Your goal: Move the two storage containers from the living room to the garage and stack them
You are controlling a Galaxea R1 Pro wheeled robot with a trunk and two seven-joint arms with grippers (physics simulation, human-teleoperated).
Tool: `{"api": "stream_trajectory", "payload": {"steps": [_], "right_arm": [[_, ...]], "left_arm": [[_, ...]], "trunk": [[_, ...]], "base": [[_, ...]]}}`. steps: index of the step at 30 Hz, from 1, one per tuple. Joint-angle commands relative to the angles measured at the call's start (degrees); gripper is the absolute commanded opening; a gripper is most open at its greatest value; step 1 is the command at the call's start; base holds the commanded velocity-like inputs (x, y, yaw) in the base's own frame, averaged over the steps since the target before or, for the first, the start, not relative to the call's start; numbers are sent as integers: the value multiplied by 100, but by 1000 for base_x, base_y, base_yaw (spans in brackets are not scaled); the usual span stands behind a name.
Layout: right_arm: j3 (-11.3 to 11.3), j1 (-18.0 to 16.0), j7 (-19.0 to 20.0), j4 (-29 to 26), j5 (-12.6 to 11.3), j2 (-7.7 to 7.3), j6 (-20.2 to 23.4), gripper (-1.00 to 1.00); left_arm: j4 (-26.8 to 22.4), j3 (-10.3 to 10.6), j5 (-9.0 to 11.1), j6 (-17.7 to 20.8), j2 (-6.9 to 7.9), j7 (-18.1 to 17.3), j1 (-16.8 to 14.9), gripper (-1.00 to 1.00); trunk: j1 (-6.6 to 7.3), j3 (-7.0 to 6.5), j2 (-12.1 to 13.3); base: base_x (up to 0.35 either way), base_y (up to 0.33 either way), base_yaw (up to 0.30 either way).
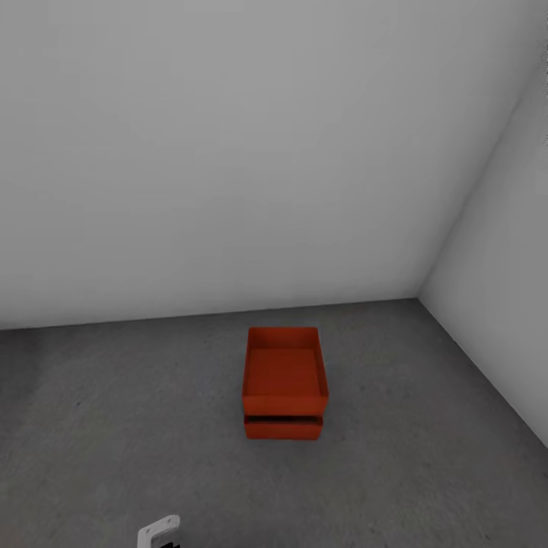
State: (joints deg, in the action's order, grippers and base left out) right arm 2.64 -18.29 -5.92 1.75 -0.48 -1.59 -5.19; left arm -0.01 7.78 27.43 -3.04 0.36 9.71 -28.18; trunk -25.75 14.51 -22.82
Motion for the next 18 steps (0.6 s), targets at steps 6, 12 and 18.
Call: {"api": "stream_trajectory", "payload": {"steps": [6,12,18], "right_arm": [[28,-8,-15,19,-5,1,-33,100],[27,-8,-15,19,-5,1,-33,100],[31,-8,-15,19,-5,1,-28,100]], "left_arm": [[1,48,52,-6,-1,14,-3,100],[1,48,52,-4,-4,14,-3,100],[3,44,83,12,-42,18,-3,100]], "trunk": [[-3,-44,-10],[-3,-97,-10],[-3,-150,-10]], "base": [[0,0,0],[0,0,0],[0,0,0]]}}
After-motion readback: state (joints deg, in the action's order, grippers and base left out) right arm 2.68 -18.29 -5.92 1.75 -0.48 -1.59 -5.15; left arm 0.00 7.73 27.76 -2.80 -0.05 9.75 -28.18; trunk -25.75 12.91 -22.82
